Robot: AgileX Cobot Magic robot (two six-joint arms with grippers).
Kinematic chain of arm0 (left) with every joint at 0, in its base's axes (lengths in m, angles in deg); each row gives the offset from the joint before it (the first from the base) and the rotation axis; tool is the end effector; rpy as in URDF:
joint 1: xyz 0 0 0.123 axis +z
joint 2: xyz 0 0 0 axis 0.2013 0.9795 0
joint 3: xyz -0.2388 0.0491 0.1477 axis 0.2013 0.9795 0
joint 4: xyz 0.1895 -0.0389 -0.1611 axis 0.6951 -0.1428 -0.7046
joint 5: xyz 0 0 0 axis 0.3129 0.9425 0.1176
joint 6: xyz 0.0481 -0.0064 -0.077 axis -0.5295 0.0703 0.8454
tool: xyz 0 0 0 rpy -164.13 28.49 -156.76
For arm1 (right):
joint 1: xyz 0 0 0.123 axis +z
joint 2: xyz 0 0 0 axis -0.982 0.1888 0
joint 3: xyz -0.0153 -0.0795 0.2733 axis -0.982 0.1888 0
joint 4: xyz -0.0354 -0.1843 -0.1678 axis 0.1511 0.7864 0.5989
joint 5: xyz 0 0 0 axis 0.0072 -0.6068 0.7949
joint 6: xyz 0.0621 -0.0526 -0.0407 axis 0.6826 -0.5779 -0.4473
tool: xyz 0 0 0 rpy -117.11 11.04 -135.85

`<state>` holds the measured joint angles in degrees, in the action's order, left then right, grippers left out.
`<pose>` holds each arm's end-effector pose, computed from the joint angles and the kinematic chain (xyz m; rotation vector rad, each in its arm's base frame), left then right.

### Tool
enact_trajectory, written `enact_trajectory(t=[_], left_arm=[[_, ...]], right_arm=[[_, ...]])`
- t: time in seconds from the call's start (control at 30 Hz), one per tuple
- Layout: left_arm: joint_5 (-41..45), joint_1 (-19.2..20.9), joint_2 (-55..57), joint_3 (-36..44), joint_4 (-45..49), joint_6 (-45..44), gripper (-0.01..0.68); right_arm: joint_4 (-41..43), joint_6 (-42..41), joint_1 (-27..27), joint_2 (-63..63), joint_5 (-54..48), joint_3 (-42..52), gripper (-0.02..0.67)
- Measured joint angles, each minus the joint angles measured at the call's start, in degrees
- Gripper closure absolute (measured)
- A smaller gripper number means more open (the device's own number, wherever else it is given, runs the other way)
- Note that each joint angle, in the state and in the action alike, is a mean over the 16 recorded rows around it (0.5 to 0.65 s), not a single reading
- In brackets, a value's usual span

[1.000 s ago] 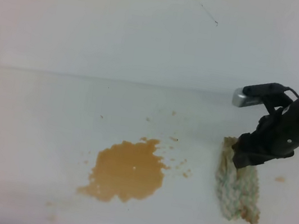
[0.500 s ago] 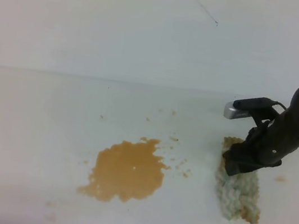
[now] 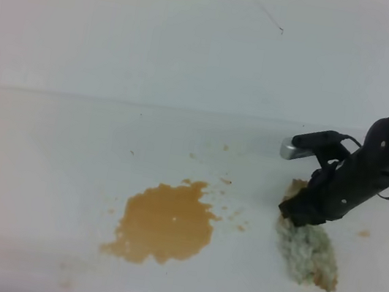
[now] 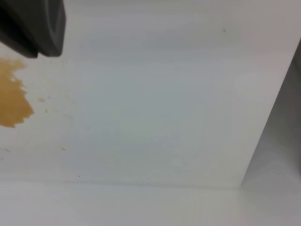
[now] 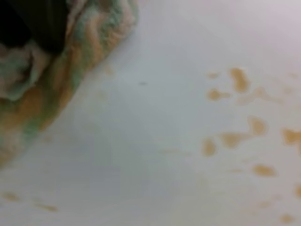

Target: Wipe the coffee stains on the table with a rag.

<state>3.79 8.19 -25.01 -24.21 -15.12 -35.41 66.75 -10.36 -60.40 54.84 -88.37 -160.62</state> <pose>0.0535 -0.0058 0.1753 -0.0730 1.7903 -0.1859 0.3888 0.1477 0.1258 -0.7900 2.7310 0.2632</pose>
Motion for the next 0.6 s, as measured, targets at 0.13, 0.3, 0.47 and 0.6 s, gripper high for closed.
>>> enact_trajectory(t=[0.13,0.3,0.47,0.6], left_arm=[[0.00,0.00,0.00,0.00,0.00,0.00,0.672],[0.00,0.00,0.00,0.00,0.00,0.00,0.672],[0.00,0.00,0.00,0.00,0.00,0.00,0.672],[0.00,0.00,0.00,0.00,0.00,0.00,0.672]], right_arm=[[-1.94,-1.68,2.45,0.67,0.26,-0.68,0.635],[-5.24,-2.70,6.25,2.56,-0.80,-3.98,0.648],[-7.78,-1.65,9.51,6.15,-3.60,-10.52,0.648],[-9.27,-0.18,11.59,9.69,-6.93,-17.58,0.648]])
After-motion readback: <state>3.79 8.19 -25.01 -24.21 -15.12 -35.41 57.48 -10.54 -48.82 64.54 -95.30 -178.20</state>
